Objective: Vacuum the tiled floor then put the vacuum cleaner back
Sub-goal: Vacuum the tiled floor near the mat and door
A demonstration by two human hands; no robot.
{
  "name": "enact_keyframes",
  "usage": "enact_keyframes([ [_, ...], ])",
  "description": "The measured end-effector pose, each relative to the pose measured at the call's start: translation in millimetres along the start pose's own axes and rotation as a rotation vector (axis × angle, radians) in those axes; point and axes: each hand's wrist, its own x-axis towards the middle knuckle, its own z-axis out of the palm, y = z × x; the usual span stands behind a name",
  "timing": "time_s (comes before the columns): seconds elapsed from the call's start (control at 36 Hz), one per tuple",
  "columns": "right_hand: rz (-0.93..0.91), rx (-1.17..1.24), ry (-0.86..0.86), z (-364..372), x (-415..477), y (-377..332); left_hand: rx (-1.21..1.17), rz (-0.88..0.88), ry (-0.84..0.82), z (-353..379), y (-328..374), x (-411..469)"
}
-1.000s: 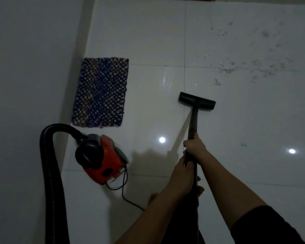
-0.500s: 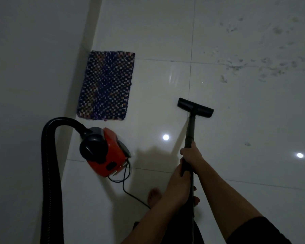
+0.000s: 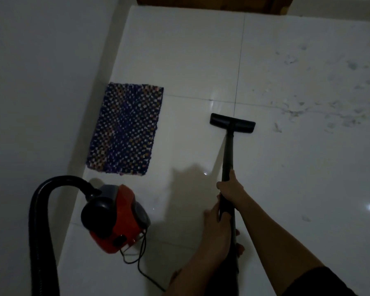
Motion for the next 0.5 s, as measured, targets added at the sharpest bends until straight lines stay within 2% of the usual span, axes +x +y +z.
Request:
enact_keyframes([
  [0.28, -0.053, -0.049, 0.002, -38, 65, -97, -0.021, 0.074, -0.006, 29, 95, 57],
  [0.5, -0.055, -0.051, 0.052, -82, 88, -120, -0.011, 0.095, -0.035, 64, 131, 77],
])
